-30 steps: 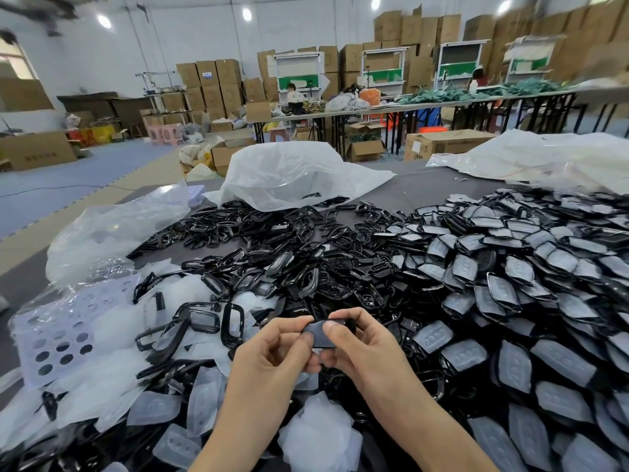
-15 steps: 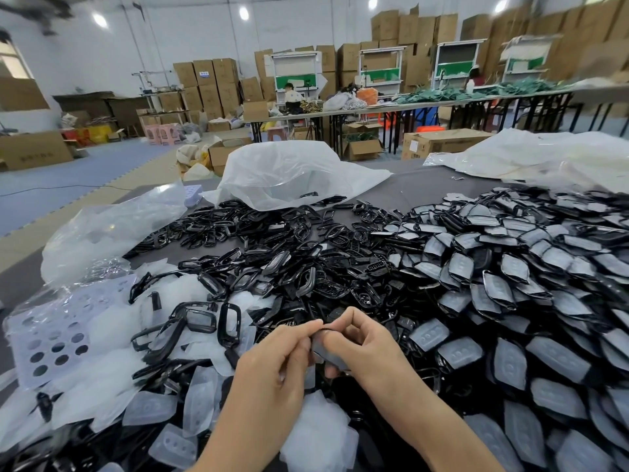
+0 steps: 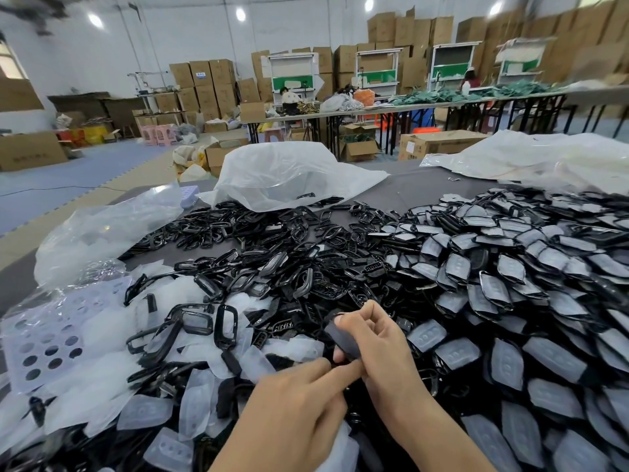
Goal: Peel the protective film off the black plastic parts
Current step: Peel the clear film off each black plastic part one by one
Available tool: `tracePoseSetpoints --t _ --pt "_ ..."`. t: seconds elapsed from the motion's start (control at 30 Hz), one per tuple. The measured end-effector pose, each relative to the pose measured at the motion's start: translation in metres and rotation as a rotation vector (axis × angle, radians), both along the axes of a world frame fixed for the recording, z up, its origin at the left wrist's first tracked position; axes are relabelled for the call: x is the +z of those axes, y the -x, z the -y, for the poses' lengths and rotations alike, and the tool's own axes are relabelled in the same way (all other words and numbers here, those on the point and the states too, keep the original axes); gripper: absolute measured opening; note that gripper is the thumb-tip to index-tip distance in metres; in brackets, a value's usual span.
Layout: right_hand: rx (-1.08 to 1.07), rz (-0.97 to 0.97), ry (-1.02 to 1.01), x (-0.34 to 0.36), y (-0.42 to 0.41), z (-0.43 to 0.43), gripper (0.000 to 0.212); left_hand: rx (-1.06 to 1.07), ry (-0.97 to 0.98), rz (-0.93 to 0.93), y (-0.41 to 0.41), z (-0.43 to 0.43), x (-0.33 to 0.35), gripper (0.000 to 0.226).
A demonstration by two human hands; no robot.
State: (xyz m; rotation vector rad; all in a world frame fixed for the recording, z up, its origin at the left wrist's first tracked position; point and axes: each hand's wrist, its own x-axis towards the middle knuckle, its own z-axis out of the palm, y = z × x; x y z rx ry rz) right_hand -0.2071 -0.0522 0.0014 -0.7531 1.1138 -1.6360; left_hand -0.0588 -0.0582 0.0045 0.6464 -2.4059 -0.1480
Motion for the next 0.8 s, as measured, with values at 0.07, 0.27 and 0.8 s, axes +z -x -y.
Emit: tracePoseSetpoints --t 0.07,0.27,0.8 --pt "-0.012 0.01 -0.002 0.002 0.001 0.0 0.042 0.045 -0.031 -0.133 -0.002 0.002 0.0 0.037" --pt "0.182 0.013 0.088 0.005 -0.009 -0.005 0.028 0.204 -0.567 -0.546 -0.003 0.015 -0.003 0.02" --pt "-0.141 -0.514 0.158 0.029 0.038 0.001 0.029 0.205 -0.746 -0.73 -0.009 0.022 0.001 0.021"
